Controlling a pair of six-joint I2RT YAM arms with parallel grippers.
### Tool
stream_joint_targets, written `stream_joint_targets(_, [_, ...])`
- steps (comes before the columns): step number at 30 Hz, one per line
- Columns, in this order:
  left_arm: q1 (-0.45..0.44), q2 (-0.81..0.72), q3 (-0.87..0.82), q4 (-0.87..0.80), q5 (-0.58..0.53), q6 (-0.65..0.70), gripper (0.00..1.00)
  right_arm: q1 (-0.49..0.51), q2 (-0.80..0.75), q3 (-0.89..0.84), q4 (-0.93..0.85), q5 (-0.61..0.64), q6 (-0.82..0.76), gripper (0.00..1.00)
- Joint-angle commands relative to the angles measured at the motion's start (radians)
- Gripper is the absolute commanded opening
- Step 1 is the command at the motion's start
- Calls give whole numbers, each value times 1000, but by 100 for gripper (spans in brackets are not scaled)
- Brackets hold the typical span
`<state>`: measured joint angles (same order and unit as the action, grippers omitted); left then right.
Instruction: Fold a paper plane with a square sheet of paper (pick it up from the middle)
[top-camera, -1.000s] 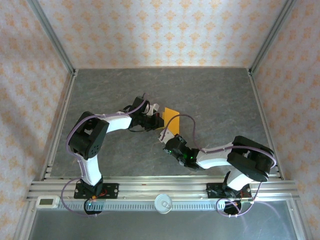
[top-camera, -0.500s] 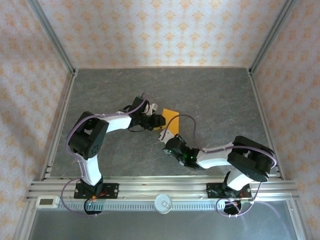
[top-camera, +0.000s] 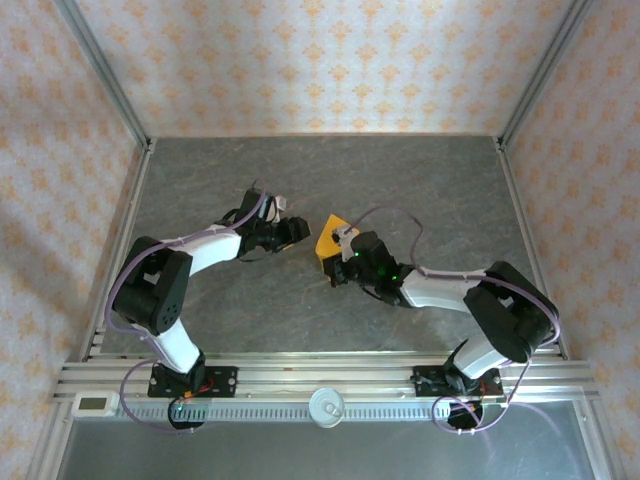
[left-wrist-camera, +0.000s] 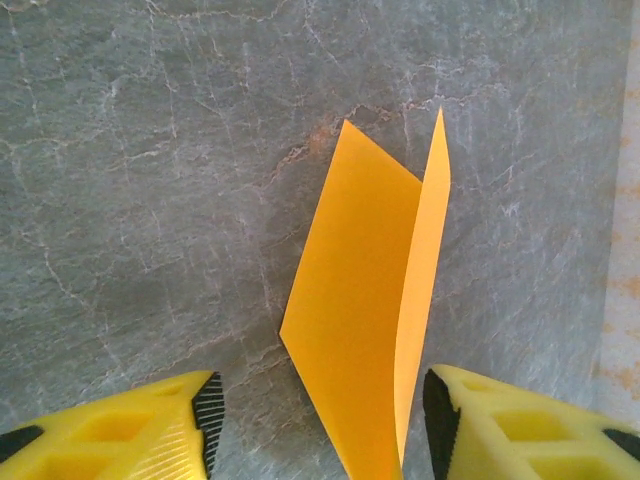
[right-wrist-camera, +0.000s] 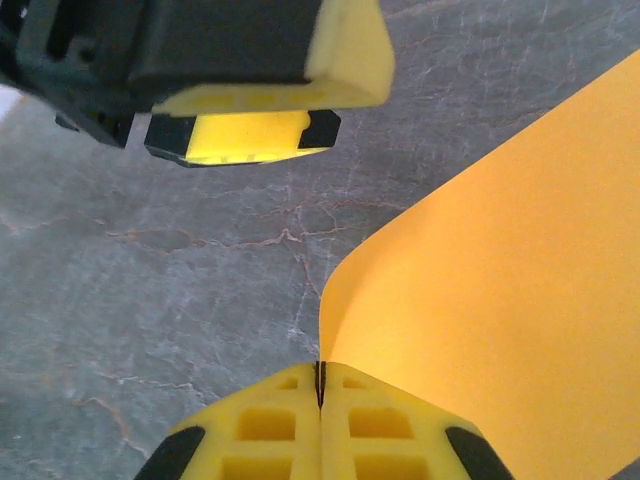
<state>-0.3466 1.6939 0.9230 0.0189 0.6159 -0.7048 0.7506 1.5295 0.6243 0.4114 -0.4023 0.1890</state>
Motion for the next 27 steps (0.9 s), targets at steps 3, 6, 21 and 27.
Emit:
stream_joint_targets(3, [0,-55,-12,61,-3,-10,50,-53,20,-15,32,-227,120,0])
stream_joint_targets(6, [0,-63,-18,78,6,-6,45,-66,22,-27,38,-250,126,0])
stream_joint_targets(21, [-42,69,155,-6,100,102,17,-76,51,-52,33,-288,118,0])
stream_joint_targets(27, [-84,203,304,-113,95,159,12,-75,71,-43,12,-283,105,0])
